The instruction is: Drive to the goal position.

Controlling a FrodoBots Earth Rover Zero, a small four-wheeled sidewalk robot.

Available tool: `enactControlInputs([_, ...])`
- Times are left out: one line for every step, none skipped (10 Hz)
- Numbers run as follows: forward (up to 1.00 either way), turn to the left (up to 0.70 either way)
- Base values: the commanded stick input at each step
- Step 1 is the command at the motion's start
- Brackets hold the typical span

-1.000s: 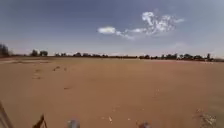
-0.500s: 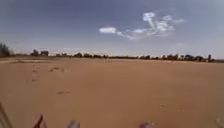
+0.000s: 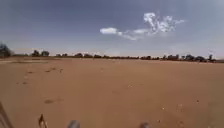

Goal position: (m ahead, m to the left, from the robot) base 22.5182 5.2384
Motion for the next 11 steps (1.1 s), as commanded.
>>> enactControlInputs([0.70,0.00])
enactControlInputs([0.70,0.00])
enactControlInputs([0.70,0.00])
enactControlInputs([0.70,0.00])
enactControlInputs([0.70,0.00])
enactControlInputs([0.70,0.00])
enactControlInputs([0.70,0.00])
enactControlInputs([0.70,0.00])
enactControlInputs([0.70,0.00])
enactControlInputs([0.70,0.00])
enactControlInputs([0.70,0.00])
